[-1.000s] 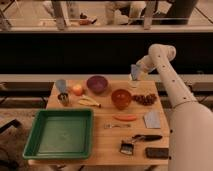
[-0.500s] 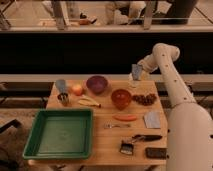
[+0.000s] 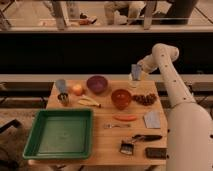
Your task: Place sponge in paper cup
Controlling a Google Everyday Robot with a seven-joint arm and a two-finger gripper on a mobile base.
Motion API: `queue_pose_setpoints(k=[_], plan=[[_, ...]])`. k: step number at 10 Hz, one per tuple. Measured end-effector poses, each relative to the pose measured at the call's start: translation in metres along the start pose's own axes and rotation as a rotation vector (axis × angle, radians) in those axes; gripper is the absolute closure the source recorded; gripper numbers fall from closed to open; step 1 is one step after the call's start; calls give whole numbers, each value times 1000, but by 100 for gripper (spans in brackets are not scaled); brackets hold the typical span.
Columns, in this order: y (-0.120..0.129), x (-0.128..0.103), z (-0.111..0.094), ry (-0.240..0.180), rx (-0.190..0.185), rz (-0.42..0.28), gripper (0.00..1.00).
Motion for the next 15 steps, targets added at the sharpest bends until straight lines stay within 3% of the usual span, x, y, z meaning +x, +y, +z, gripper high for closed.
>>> queue_pose_setpoints(k=[6,15], plan=[[3,0,8,11,-13,-12,100],[2,4,9,34,1,-16,100]])
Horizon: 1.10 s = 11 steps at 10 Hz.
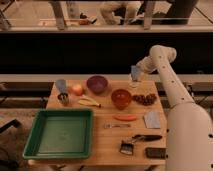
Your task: Place sponge in paper cup
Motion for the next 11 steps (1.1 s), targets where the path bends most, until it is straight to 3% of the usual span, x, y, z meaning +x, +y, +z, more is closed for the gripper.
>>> queue_pose_setpoints(k=[2,8,10,11], plan=[[0,2,0,8,2,5,92],[-2,1,4,46,6,3,30],[-3,-2,6,52,7,4,20],[-3,-3,7,55,6,5,20]])
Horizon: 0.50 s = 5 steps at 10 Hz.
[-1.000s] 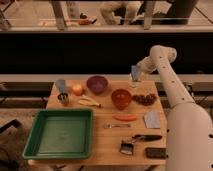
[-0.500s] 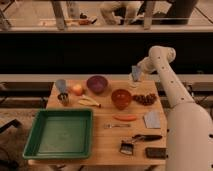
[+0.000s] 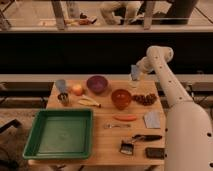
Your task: Place sponge in paper cup
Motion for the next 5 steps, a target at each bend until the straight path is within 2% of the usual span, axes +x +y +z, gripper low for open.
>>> queue_pose_setpoints(k=[5], plan=[[-1,-1,-4,17,6,0,20]])
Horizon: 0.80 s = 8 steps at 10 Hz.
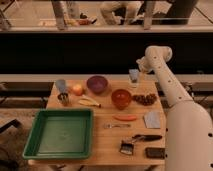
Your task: Place sponge in paper cup
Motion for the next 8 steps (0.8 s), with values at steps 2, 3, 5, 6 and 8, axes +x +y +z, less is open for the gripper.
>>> queue_pose_setpoints(k=[2,3,5,6,8], plan=[[-1,-1,-5,5,10,-1,20],[-1,-2,-6,7,13,-2,20],[-4,-6,-20,4,45,-2,20],[-6,-7,-29,6,61,-3,20],[-16,-10,-61,7,95,1,20]])
